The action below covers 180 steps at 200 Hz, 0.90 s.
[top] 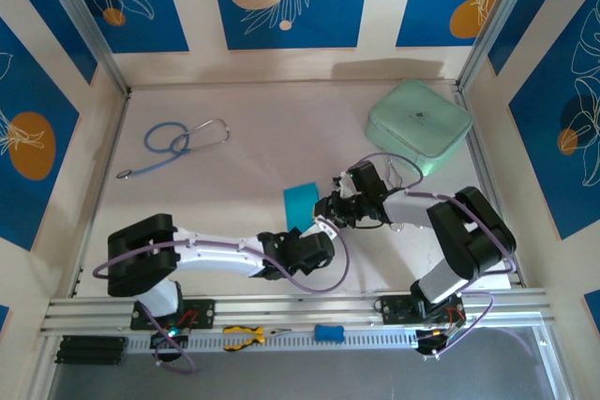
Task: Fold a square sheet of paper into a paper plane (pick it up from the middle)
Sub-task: Fold the paper at the center of the table.
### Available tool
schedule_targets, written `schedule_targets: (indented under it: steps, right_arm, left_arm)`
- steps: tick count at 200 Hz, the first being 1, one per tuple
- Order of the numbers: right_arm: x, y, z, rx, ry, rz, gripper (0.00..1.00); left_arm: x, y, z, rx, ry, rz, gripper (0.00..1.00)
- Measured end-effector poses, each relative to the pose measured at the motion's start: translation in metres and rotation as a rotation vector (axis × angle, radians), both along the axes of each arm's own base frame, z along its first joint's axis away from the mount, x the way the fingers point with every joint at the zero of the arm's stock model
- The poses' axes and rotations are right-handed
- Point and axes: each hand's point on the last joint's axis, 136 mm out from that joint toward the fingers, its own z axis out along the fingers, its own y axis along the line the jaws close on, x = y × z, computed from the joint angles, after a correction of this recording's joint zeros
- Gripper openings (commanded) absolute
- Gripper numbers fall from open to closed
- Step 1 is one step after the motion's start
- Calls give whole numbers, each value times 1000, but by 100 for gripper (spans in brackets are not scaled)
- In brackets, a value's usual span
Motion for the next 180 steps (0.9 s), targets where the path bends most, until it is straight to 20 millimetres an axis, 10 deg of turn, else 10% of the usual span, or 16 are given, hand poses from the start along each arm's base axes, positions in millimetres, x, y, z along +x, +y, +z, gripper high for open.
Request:
schedule_targets:
  steps: [73, 180]
  right_arm:
    - [2, -46, 31, -52, -99, -146, 31]
    - [-53, -19, -5, -81, 39, -22, 8]
  left_arm:
    - [12, -1, 9, -346, 259, 57, 0]
    - [16, -3, 7, -512, 388, 96, 9]
